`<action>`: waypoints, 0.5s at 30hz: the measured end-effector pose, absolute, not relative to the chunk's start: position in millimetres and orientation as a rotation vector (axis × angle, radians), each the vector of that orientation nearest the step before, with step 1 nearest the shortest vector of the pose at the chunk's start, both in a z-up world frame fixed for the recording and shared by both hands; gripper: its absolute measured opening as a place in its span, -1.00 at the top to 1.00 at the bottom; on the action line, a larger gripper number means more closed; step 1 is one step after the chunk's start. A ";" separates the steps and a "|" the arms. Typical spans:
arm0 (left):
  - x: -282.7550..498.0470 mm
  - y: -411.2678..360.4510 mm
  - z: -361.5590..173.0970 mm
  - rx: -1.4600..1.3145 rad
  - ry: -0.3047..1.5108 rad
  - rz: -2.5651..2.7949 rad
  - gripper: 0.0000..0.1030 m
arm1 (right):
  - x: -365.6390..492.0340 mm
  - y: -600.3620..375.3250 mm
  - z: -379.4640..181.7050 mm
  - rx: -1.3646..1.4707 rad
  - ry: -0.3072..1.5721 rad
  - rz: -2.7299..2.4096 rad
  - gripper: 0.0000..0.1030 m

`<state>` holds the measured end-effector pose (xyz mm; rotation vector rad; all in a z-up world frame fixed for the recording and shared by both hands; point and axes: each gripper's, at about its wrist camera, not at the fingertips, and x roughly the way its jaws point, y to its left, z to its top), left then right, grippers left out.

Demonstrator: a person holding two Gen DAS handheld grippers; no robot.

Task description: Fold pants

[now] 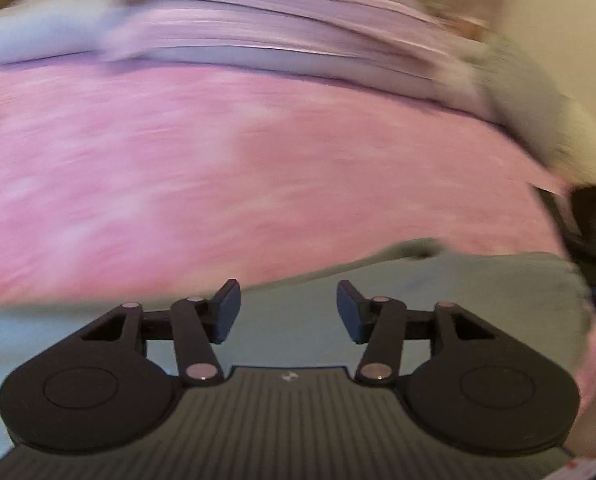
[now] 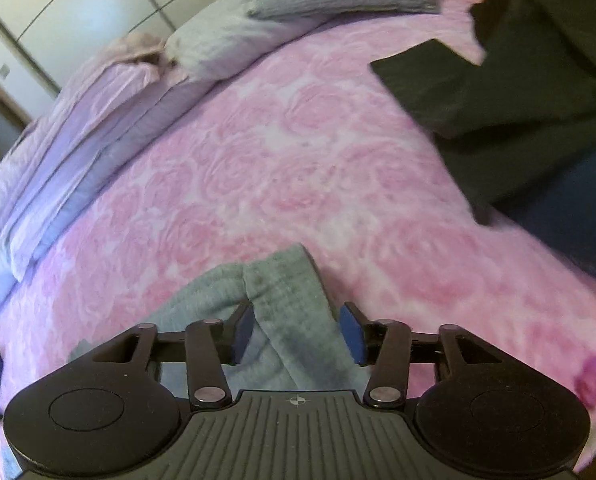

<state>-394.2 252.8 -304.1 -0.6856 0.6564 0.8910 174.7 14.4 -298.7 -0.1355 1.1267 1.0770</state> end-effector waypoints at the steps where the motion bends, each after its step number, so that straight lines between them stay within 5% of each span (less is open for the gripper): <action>1: -369.8 260.0 -307.5 -0.683 0.653 0.831 0.00 | 175.6 21.0 -300.2 -0.155 1.129 1.088 0.01; 9: -232.7 292.2 -357.3 -0.632 0.822 0.563 0.03 | 182.0 45.7 -315.3 -0.241 1.123 1.179 -0.06; 10: -226.9 291.2 -364.8 -0.632 0.842 0.547 0.21 | 183.5 46.9 -318.1 -0.240 1.126 1.192 -0.06; 11: -223.5 292.6 -369.4 -0.629 0.855 0.543 0.69 | 184.9 47.5 -320.1 -0.234 1.125 1.206 -0.05; 12: -222.5 294.0 -373.0 -0.619 0.852 0.559 0.97 | 185.8 48.1 -321.9 -0.236 1.115 1.216 -0.01; 14: -228.5 296.1 -372.1 -0.619 0.789 0.586 0.99 | 185.4 47.5 -319.4 -0.251 1.041 1.218 0.98; 15: -231.6 296.0 -367.3 -0.604 0.746 0.600 0.99 | 187.4 45.6 -314.8 -0.237 1.001 1.214 0.98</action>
